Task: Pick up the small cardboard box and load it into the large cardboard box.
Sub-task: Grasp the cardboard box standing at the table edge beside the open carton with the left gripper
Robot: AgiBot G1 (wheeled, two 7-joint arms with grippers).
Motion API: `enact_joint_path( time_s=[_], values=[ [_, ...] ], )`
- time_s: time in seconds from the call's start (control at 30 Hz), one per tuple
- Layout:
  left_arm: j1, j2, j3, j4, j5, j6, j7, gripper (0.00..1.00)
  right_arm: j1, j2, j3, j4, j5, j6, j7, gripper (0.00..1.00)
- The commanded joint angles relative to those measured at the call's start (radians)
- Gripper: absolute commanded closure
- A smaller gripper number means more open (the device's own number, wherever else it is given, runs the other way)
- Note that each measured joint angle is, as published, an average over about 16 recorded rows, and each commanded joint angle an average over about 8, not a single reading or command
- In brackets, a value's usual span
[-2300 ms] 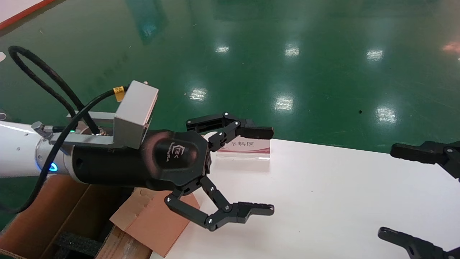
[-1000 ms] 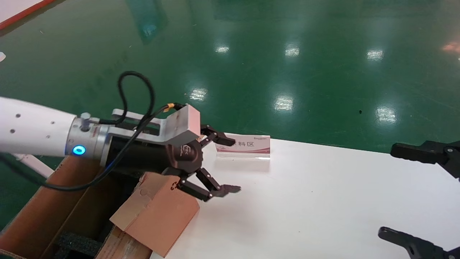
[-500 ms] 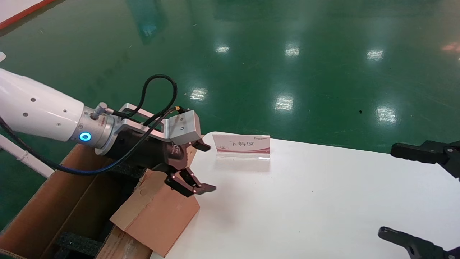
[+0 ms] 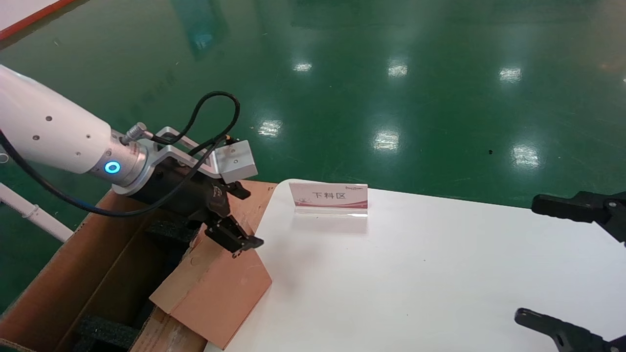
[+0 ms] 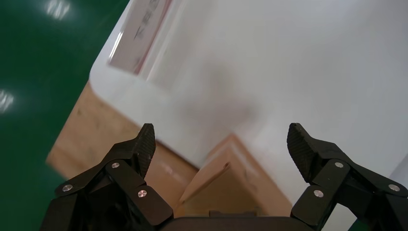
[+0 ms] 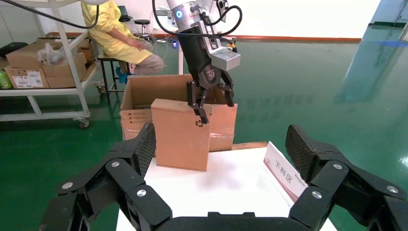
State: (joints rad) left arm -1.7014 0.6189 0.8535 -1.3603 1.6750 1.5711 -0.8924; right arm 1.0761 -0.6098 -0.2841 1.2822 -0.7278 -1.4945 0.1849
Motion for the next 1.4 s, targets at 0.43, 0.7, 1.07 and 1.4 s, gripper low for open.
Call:
enact_joint_path(
  time_s=[0.43,0.7,1.07,1.4],
  values=[
    [-0.178,0.003,0.291,0.001,0.0,0.009,-0.197,0.0,0.0,0.0,-0.001,0.0,0.001,0.0,-0.001,0.0],
    [-0.286,-0.01,0.467,0.002,-0.061,0.012,-0.257,0.0,0.0,0.001,-0.002,0.0,0.001,0.001,-0.001,0.0],
    [-0.389,0.013,0.689,0.001,-0.137,0.003,-0.302,0.0,0.0,0.001,-0.002,0.0,0.002,0.001,-0.001,0.0],
    [-0.442,0.056,0.834,0.001,-0.156,-0.008,-0.333,0.0,0.001,0.001,-0.003,0.0,0.002,0.001,-0.002,0.0]
  ],
)
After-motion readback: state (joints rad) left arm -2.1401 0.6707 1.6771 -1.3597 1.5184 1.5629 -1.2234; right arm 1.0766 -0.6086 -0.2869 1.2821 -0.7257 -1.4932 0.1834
